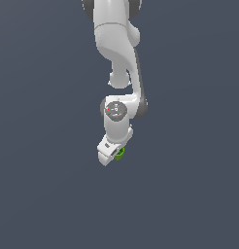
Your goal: Pick up the object and move it to a goal position.
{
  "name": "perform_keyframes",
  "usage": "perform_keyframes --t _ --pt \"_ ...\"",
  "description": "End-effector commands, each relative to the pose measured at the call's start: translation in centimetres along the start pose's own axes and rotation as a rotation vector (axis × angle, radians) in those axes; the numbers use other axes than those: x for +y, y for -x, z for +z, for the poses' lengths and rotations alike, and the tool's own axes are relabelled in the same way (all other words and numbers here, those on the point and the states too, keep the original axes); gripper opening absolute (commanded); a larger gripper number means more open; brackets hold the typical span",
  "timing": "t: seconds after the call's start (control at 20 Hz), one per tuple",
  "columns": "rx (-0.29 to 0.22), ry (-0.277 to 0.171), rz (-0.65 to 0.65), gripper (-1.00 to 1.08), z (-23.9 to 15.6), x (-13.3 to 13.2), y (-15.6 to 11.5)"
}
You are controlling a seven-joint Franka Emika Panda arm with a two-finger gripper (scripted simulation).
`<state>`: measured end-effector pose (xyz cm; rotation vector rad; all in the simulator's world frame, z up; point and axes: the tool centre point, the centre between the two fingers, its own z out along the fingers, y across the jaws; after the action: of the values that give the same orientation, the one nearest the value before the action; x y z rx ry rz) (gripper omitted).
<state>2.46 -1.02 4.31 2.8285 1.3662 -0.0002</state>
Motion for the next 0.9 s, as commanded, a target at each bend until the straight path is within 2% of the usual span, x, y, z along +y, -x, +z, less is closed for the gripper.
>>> perform_keyframes --t 0.0,0.45,0.85 --pt "0.0 0.001 0.0 -1.0 -0.2 0.0 0.1" --pt "0.0 0.001 0.0 -1.0 -3.4 0.6 2.4" --pt "0.0 0.0 -0.001 -1.0 -9.9 1.6 6.8"
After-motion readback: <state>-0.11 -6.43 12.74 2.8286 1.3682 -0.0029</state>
